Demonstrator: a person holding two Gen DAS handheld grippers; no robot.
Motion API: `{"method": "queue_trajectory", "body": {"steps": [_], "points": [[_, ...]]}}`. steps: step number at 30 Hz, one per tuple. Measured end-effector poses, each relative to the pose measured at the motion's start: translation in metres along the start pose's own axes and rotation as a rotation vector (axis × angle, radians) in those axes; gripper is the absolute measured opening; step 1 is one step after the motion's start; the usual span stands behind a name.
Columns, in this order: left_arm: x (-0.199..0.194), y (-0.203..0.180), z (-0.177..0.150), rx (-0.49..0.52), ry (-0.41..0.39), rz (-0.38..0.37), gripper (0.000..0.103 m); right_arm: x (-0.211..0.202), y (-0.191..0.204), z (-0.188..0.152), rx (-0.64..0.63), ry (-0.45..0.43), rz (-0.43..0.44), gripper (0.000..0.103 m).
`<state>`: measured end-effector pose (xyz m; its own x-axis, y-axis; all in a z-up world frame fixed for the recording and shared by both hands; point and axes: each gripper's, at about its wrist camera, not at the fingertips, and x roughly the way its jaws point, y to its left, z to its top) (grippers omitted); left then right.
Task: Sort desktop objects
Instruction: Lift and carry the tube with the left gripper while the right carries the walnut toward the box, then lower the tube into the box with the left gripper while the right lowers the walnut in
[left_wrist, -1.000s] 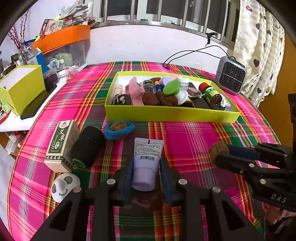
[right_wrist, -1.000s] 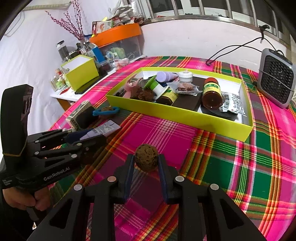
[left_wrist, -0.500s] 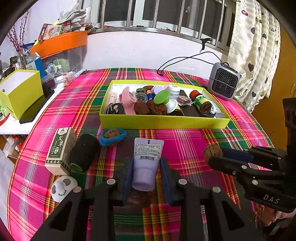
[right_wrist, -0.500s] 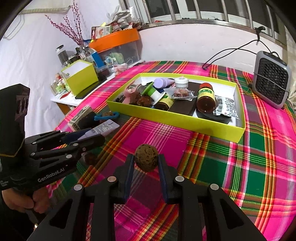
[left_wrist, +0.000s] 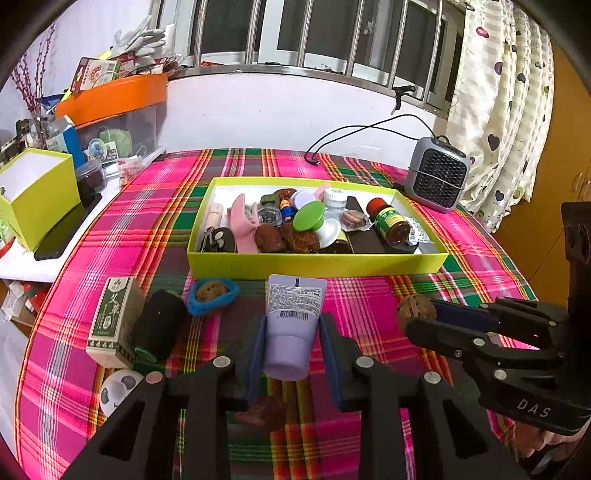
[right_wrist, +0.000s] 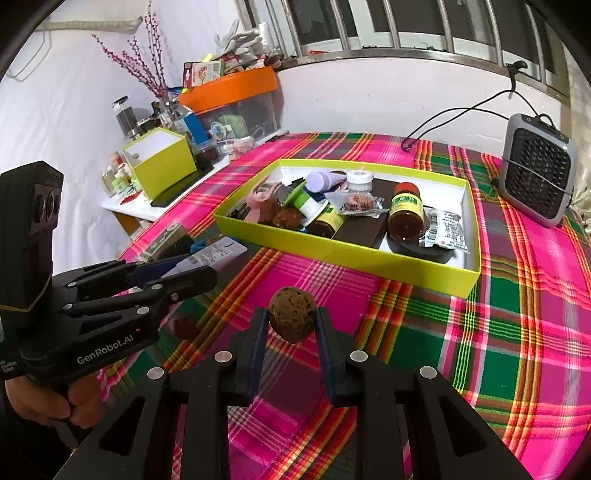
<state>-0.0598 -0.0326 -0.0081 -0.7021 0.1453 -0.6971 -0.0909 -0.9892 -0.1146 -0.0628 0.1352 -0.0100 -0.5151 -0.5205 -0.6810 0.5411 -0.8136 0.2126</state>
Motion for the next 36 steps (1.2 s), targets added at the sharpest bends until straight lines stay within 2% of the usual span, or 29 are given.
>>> {"method": "queue_trajectory", "body": {"steps": [20,36], "points": [[0.006,-0.003,0.031,0.014,-0.050,-0.011,0.030,0.002,-0.002,0.025,-0.022,-0.038,-0.030,0.027],[0.023,-0.003,0.065,0.022,-0.083,-0.013,0.030,0.009,-0.014,0.061,-0.027,-0.086,-0.070,0.027]]}}
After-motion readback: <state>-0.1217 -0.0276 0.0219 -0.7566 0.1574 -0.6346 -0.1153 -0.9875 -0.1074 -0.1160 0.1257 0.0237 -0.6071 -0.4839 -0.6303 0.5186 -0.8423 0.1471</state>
